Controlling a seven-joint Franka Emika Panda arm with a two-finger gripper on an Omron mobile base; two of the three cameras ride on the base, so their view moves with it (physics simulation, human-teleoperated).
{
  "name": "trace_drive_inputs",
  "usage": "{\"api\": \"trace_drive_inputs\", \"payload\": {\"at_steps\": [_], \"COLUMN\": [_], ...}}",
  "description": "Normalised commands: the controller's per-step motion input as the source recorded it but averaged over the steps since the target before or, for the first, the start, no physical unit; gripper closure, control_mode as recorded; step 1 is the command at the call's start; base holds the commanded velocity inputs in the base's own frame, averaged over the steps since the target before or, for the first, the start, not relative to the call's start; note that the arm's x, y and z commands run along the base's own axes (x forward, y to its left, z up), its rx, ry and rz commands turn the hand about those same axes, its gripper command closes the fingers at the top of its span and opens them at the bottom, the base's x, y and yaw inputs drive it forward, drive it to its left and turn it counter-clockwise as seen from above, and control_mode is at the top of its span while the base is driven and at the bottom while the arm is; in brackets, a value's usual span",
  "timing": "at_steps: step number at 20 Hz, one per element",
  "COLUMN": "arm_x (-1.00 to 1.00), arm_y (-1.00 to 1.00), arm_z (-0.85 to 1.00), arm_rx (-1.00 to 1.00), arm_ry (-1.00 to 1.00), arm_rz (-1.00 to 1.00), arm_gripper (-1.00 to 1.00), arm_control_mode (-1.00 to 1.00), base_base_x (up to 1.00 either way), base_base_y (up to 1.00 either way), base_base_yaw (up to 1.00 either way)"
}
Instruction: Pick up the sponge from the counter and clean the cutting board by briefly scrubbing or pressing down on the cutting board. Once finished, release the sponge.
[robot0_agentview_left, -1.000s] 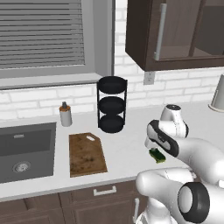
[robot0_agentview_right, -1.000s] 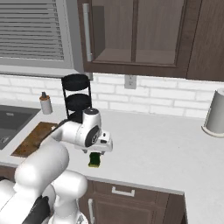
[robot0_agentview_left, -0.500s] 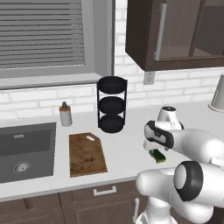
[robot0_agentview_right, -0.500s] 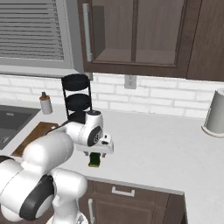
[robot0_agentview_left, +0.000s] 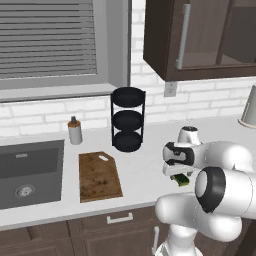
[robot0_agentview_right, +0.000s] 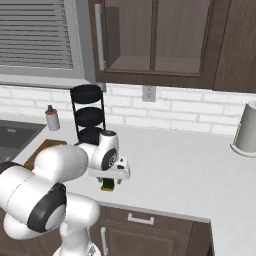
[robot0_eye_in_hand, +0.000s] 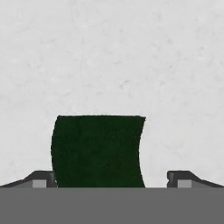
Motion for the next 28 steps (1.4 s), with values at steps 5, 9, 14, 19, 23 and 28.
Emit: {"api": "trace_drive_inputs", "payload": {"at_steps": [5,9,14,19,23,28], "arm_x": [0.0,0.0,0.0,0.0,-0.08,-0.33], "arm_y": [0.03,0.11,0.12,0.17,0.06,0.11], "arm_z": [-0.21,-0.23,-0.14,-0.15,0.04,0.69], "arm_rx": [0.0,0.0,-0.01,-0.01,0.0,0.04], "arm_ry": [0.0,0.0,-0.01,-0.04,-0.05,-0.08], "arm_rz": [0.0,0.0,0.0,0.0,0.0,-0.05], "arm_gripper": [-1.0,-1.0,1.0,1.0,1.0,1.0], "arm_control_mode": [-1.0,-1.0,-1.0,-1.0,-1.0,-1.0], "base_base_x": [0.0,0.0,0.0,0.0,0.0,0.0], "base_base_y": [0.0,0.0,0.0,0.0,0.0,0.0], "base_base_yaw": [0.0,0.0,0.0,0.0,0.0,0.0]}}
